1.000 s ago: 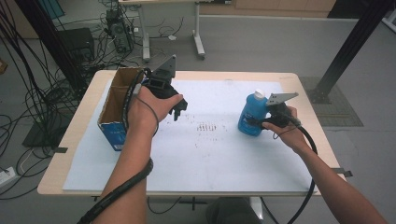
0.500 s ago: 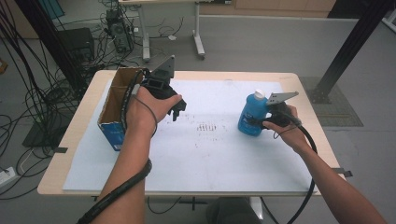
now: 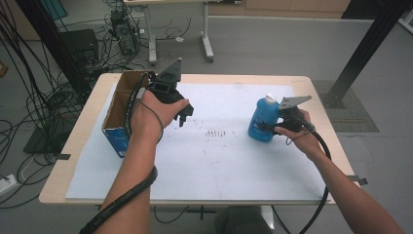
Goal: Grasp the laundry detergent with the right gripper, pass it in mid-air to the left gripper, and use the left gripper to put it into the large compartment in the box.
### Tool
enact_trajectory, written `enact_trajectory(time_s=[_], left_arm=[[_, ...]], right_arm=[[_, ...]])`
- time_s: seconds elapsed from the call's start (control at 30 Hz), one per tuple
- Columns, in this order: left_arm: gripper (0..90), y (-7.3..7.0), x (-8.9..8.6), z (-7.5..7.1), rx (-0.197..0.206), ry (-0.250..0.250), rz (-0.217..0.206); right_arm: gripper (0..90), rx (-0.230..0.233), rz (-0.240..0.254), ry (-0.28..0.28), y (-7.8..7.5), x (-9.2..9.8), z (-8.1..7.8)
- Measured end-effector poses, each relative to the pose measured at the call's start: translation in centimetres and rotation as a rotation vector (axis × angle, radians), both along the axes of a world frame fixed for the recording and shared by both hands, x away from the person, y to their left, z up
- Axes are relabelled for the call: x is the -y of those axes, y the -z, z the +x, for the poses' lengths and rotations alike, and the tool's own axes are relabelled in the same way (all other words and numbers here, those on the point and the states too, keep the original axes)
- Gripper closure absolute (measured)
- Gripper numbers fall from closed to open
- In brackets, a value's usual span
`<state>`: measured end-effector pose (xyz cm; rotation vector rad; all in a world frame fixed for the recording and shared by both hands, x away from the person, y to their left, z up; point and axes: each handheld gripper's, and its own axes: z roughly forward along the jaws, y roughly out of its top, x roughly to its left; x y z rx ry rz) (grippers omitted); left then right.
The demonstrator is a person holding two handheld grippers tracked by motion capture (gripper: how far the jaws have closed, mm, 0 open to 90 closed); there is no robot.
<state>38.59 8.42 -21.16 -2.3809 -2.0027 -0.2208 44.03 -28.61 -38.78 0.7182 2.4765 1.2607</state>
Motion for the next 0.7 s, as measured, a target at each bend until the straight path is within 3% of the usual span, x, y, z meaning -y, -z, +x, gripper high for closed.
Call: enact_trajectory(time_s=[0.7], left_arm=[[5.4,-0.47,0.15,-0.34,0.009,0.001,0.006]], right_arm=[[41.6,0.006,0.001,0.003,0.00,-0.04,-0.17]])
